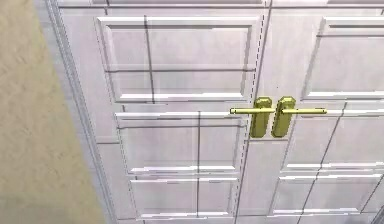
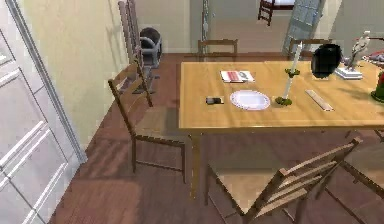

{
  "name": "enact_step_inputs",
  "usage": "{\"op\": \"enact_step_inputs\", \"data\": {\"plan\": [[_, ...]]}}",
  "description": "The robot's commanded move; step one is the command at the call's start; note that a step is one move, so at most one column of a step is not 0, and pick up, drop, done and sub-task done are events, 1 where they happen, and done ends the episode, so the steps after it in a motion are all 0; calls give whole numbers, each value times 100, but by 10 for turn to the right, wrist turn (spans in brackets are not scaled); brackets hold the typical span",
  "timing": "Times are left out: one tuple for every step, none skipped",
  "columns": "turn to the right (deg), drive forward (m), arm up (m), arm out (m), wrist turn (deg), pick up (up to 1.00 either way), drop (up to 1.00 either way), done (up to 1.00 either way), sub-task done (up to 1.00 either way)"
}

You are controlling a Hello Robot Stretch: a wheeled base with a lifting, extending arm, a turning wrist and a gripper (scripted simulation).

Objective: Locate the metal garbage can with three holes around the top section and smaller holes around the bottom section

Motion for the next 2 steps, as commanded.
{"op": "enact_step_inputs", "data": {"plan": [[-450, 0, 0, 0, 0, 0, 0, 0, 0], [-30, 0, 0, 0, 0, 0, 0, 0, 0]]}}
